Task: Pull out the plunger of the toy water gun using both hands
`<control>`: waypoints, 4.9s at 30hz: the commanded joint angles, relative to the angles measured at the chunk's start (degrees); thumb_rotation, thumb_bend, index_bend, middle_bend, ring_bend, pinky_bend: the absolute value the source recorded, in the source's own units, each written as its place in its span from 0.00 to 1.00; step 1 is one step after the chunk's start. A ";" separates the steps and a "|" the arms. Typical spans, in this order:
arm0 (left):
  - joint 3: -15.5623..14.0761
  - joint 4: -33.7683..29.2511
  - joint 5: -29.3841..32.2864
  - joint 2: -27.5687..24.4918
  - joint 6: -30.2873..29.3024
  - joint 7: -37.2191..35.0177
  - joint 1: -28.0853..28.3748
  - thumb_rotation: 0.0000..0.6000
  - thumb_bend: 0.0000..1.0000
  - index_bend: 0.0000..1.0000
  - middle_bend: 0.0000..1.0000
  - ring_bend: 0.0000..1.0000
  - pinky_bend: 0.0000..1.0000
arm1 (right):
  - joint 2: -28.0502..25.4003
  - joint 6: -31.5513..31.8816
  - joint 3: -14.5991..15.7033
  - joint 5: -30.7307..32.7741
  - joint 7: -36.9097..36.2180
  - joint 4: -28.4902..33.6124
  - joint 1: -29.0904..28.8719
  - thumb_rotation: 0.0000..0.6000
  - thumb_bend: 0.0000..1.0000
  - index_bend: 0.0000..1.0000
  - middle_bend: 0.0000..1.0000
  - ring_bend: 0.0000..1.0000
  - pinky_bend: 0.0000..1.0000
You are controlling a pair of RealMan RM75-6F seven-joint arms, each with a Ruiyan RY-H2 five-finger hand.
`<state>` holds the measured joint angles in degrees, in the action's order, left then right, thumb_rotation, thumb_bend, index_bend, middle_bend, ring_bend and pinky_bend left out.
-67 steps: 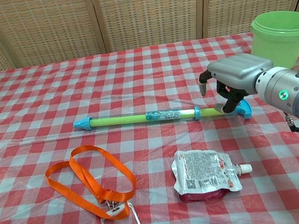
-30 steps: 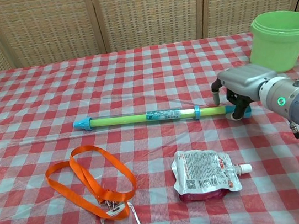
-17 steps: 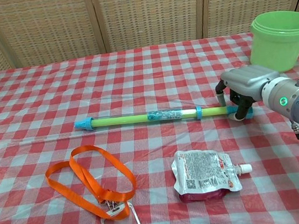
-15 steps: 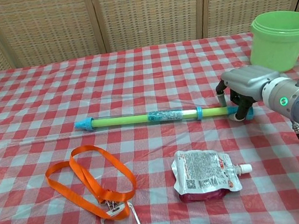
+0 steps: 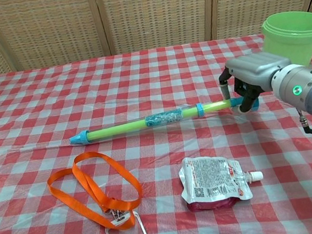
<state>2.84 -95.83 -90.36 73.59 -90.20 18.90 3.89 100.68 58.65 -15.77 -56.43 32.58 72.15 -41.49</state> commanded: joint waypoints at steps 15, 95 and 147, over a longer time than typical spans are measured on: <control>1.69 -7.88 0.88 -2.00 6.19 6.65 4.69 1.00 0.17 0.00 0.00 0.00 0.00 | -3.44 1.39 -2.26 3.46 2.83 6.35 -1.64 1.00 0.55 0.84 1.00 0.92 0.61; 16.00 7.78 44.40 27.10 17.68 26.93 37.21 1.00 0.34 0.37 0.00 0.00 0.00 | -6.46 7.79 -4.62 18.53 7.22 19.34 -6.56 1.00 0.56 0.86 1.00 0.93 0.64; 14.49 13.29 47.90 30.01 19.44 24.81 41.17 1.00 0.45 0.52 0.00 0.00 0.00 | -9.47 8.34 -2.28 20.17 5.15 23.09 -7.22 1.00 0.56 0.86 1.00 0.93 0.64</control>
<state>17.36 -82.60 -42.40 103.57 -70.70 43.73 45.06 91.22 66.96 -18.05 -36.29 37.78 95.26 -48.74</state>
